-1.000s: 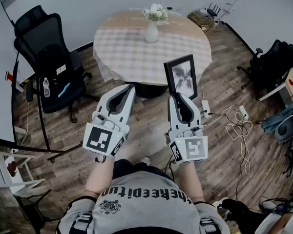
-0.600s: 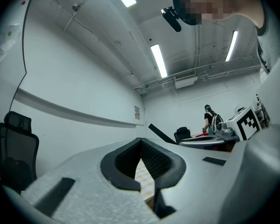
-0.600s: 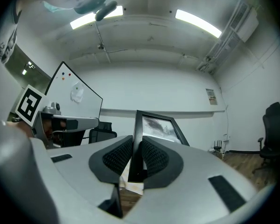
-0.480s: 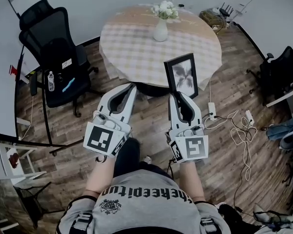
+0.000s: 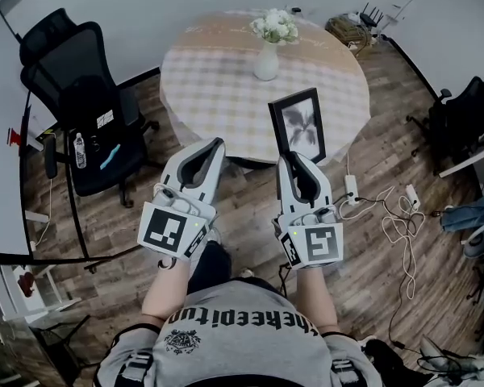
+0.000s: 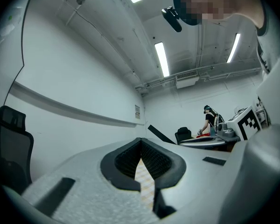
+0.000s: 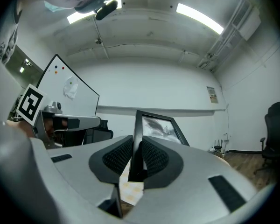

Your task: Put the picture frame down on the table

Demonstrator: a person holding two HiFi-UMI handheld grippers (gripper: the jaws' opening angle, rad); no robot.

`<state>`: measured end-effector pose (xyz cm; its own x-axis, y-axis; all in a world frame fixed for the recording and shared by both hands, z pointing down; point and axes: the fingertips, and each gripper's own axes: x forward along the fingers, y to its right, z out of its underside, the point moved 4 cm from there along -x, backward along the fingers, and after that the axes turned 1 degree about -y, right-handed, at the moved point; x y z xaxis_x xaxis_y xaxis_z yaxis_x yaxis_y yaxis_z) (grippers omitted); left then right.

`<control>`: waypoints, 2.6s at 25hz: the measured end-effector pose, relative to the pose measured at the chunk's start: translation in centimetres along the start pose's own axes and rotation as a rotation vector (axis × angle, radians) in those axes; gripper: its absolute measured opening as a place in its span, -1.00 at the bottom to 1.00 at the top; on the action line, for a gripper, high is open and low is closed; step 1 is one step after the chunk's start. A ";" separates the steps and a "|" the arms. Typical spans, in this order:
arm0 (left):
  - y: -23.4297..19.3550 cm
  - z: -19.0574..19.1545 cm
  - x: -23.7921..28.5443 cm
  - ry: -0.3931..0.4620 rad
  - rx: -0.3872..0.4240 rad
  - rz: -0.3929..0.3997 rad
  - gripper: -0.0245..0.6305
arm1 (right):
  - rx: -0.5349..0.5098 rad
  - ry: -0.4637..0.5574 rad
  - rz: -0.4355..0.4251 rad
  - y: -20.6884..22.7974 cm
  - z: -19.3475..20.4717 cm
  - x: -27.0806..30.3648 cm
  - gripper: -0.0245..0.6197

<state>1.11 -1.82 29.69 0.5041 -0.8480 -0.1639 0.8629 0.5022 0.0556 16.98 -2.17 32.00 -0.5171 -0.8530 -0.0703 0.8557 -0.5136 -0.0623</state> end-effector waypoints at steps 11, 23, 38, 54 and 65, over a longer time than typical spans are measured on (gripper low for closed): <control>-8.5 0.6 3.9 0.012 0.004 0.028 -0.88 | -0.001 0.004 0.024 -0.8 0.3 9.1 -0.71; -16.1 1.9 5.0 0.018 -0.013 0.048 -0.88 | -0.007 -0.005 0.053 -3.5 1.1 16.0 -0.71; -20.7 3.7 9.5 -0.003 -0.040 0.010 -0.88 | 0.010 -0.067 0.007 -1.4 3.2 22.8 -0.71; -25.3 6.2 15.1 -0.044 -0.040 -0.132 -0.88 | 0.061 -0.202 -0.161 1.9 8.8 32.6 -0.71; -27.5 9.3 16.5 -0.113 -0.066 -0.234 -0.88 | 0.098 -0.349 -0.276 2.1 15.1 36.8 -0.71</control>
<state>-13.96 -31.15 34.62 0.2950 -0.9540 -0.0531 0.9542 0.2970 -0.0360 -0.05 -36.03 44.36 -0.7037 -0.6544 0.2767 0.6929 -0.7182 0.0637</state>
